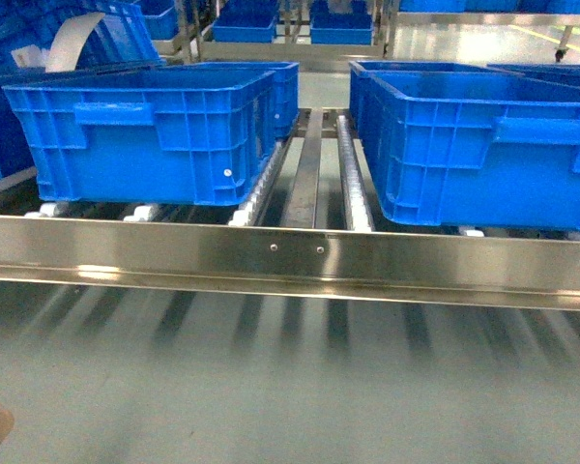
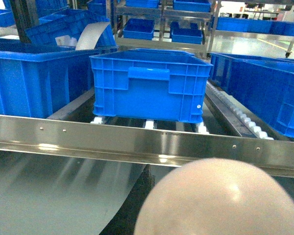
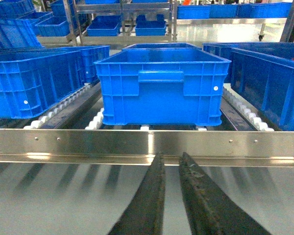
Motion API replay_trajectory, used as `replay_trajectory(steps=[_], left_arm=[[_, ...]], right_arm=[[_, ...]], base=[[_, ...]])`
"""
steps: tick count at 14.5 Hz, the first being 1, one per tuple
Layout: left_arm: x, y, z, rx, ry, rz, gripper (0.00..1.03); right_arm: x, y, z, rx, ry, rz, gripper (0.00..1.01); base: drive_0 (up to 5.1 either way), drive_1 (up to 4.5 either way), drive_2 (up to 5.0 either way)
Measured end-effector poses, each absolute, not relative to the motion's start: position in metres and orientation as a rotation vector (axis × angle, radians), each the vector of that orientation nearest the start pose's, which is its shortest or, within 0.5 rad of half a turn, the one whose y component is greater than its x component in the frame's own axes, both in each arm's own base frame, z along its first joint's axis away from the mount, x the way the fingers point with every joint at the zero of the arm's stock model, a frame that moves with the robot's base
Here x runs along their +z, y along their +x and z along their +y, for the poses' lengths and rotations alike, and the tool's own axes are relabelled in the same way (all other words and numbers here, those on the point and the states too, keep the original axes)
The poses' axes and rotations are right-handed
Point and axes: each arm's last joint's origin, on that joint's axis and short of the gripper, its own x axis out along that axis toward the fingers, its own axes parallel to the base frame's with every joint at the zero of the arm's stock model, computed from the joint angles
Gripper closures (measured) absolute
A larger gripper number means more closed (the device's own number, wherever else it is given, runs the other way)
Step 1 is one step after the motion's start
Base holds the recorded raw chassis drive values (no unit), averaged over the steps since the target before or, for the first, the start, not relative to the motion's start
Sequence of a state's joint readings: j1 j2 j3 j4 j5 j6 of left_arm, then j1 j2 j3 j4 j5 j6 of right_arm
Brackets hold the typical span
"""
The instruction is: Place part in tray to right shelf
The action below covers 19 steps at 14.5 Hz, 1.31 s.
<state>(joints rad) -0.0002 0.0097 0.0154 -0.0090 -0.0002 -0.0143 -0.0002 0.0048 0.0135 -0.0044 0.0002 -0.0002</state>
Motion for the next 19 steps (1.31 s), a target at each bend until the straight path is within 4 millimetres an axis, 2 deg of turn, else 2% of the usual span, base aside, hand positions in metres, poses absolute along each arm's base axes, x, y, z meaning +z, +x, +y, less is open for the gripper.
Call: replay_trajectory(steps=[7, 8, 19], left_arm=[[0.1672, 0.0974, 0.0, 0.0, -0.014, 0.003, 0.91], [0.1672, 0.0974, 0.0, 0.0, -0.014, 0.003, 0.91], [0.1672, 0.0974, 0.0, 0.0, -0.014, 0.003, 0.91]], right_arm=[[0.1673, 0.0972, 0.0, 0.0, 0.0, -0.004, 0.07], [0.1673, 0.0972, 0.0, 0.0, 0.0, -0.004, 0.02], [0.1673, 0.0972, 0.0, 0.0, 0.0, -0.004, 0.03]], base=[[0.0, 0.0, 0.0], [0.0, 0.0, 0.0], [0.0, 0.0, 0.0]])
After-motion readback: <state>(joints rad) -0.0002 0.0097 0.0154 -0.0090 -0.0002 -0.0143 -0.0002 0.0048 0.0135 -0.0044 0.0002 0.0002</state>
